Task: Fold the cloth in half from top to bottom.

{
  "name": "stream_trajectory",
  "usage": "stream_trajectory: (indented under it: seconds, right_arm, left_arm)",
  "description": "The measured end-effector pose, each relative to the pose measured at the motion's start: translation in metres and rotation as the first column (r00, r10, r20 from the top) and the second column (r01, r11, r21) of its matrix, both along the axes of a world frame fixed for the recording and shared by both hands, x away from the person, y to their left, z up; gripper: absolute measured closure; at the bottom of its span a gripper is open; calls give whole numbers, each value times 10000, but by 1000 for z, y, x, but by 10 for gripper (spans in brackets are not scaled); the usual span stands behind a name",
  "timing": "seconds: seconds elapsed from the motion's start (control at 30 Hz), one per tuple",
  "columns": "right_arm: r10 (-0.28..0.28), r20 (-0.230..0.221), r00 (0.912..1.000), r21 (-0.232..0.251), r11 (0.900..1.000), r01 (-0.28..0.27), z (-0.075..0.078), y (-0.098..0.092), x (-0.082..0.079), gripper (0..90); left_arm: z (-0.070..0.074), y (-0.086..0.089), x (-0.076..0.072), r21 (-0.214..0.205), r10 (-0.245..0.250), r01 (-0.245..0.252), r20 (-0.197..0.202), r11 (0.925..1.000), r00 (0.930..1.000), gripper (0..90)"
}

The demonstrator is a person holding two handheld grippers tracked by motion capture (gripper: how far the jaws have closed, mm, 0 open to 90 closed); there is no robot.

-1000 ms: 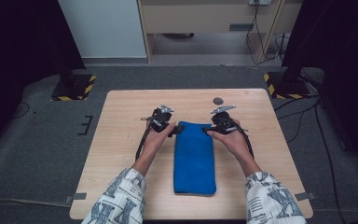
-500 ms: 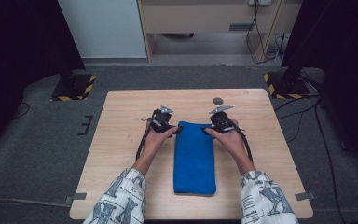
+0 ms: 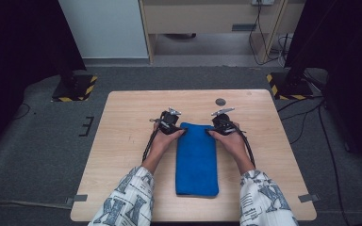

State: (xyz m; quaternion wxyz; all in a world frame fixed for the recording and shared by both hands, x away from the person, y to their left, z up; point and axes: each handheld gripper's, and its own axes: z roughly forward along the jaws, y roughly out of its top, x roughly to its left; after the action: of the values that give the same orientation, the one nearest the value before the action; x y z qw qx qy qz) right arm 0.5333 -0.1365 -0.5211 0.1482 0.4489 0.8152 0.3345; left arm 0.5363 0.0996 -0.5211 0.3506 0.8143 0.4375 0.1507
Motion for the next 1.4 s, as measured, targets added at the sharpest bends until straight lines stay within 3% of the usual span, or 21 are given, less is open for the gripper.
stream_trajectory:
  seconds: [0.37, 0.57, 0.7, 0.73, 0.8, 0.93, 1.2, 1.4]
  right_arm:
    - [10, 61, 10000, 36, 10000, -10, -7, 12, 0, 402]
    - [287, -147, 9995, -256, 9992, -291, -3, 20, 1, 544]
    - [453, -284, 9986, -336, 9984, -462, -1, 23, 1, 616]
    - [558, -377, 9977, -234, 9981, -567, -1, 23, 1, 693]
    - [672, -399, 9969, -198, 9975, -680, -1, 24, 0, 739]
    - [957, -296, 9950, -373, 9946, -968, 0, 28, -3, 828]
    - [1247, -234, 9919, -447, 9911, -1256, 2, 29, -6, 850]
    - [1214, 257, 9923, -109, 9926, -1211, 13, 26, -13, 850]
  left_arm:
    - [-7, -1, 2, 220, 60, -58, -105, 9997, 9999, 365]
    - [-5, -3, 1, 209, -82, 86, -177, 9997, 9998, 467]
    - [-3, -5, -2, 229, -300, 308, -348, 9993, 9989, 599]
    - [-3, -8, -3, 322, -461, 471, -307, 9984, 9985, 654]
    - [-3, -8, -4, 337, -542, 552, -283, 9979, 9981, 678]
    - [-4, -9, -9, 113, -588, 591, -290, 9982, 9979, 799]
    - [1, -7, -14, 63, -507, 508, -203, 9987, 9985, 840]
    - [14, -3, -18, -191, -366, 368, 122, 9991, 9993, 840]
